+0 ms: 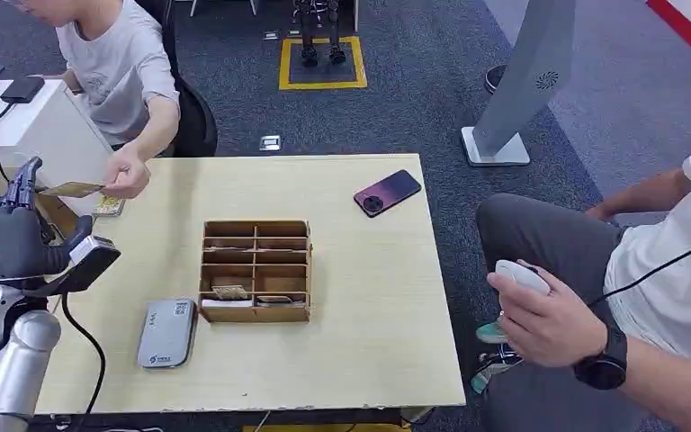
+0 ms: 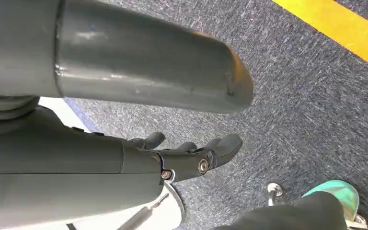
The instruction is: Pass the card to the sensor for recognition and then transmit it.
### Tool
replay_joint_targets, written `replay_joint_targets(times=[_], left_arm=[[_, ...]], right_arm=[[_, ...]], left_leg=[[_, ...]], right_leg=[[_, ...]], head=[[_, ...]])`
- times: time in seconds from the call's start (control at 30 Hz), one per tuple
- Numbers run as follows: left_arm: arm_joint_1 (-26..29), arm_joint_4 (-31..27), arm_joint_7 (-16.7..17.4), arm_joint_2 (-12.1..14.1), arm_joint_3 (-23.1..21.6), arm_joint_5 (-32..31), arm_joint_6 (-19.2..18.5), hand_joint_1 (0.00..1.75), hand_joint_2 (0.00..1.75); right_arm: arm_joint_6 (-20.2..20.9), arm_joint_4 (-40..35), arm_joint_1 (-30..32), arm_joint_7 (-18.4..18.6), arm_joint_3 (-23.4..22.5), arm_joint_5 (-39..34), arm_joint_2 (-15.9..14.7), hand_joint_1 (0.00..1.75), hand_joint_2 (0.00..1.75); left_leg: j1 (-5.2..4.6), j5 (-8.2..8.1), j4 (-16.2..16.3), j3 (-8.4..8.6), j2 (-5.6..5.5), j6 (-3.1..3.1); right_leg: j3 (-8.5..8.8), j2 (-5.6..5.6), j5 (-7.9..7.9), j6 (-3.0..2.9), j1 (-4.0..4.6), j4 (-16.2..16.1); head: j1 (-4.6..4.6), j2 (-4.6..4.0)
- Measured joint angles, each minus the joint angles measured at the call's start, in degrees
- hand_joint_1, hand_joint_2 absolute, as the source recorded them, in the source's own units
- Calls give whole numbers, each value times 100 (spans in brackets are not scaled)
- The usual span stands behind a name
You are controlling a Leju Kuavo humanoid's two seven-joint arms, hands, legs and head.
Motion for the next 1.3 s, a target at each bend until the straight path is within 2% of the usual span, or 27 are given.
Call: replay_joint_targets(times=[0.27,0.4,0.47,0.53,0.57,0.67,0.77,0.87,0.97,1.1,1.2,1.3], left_arm=[[-1,35,20,-4,0,63,-55,0,175],[12,35,33,-18,0,324,-289,0,175],[118,-59,11,-42,0,709,-692,0,175],[394,-383,-140,-50,-4,1148,-1400,0,175],[554,-600,-188,-48,-24,1220,-1638,0,175],[1100,-1385,-324,18,-265,1162,-2175,0,175],[1395,-1959,-389,101,-674,876,-2468,0,175],[1587,-2361,-326,142,-940,548,-2503,0,175],[1631,-2673,-186,255,-1487,-198,-2415,0,175],[1622,-2855,7,389,-1891,-508,-2271,0,175],[1549,-2898,394,455,-2175,-1131,-1954,0,175],[1444,-2898,715,490,-2411,-1474,-1744,0,175]], right_arm=[[-4,0,-1,2,0,0,-4,0,0],[-11,0,0,-9,0,-4,-4,0,0],[-17,0,6,-4,-7,-17,-4,0,0],[-17,0,27,20,-20,-26,-4,0,0],[-15,0,37,26,-26,-28,-4,0,0],[4,0,94,46,-68,-35,-15,0,0],[26,0,125,55,-112,-42,-22,0,0],[26,-2,118,24,-127,-42,-31,0,0],[6,-2,129,-44,-149,-42,-37,0,0],[-20,-2,112,-96,-153,-42,-37,0,0],[-24,-2,112,-98,-157,-35,-42,0,0],[-17,-2,103,-57,-160,-33,-44,0,0]], left_leg=[[0,0,0,0,0,0],[0,0,0,0,0,0],[0,0,0,0,1,0],[0,-1,0,0,11,0],[0,-3,0,0,16,-1],[0,-5,0,-3,16,1],[-1,-6,0,-12,5,2],[-3,-8,0,-4,20,4],[-3,-4,0,-9,10,8],[-3,-2,0,-4,14,5],[-2,-1,0,-4,12,5],[-2,-2,0,-5,13,4]], right_leg=[[0,0,0,0,0,0],[1,0,0,0,0,0],[1,2,0,0,0,0],[0,10,0,0,0,0],[-1,14,-1,0,0,0],[-3,16,-2,0,0,-4],[-6,3,-3,2,-1,-6],[-6,12,-1,2,-3,-5],[-4,0,1,5,-2,-5],[-4,5,3,4,-2,-4],[-4,4,3,4,-2,-3],[-4,4,3,4,-2,-2]], head=[[0,0],[2,0],[0,0],[0,0],[0,0],[0,0],[2,0],[-2,0],[0,0],[-4,0],[-4,0],[-4,0]])
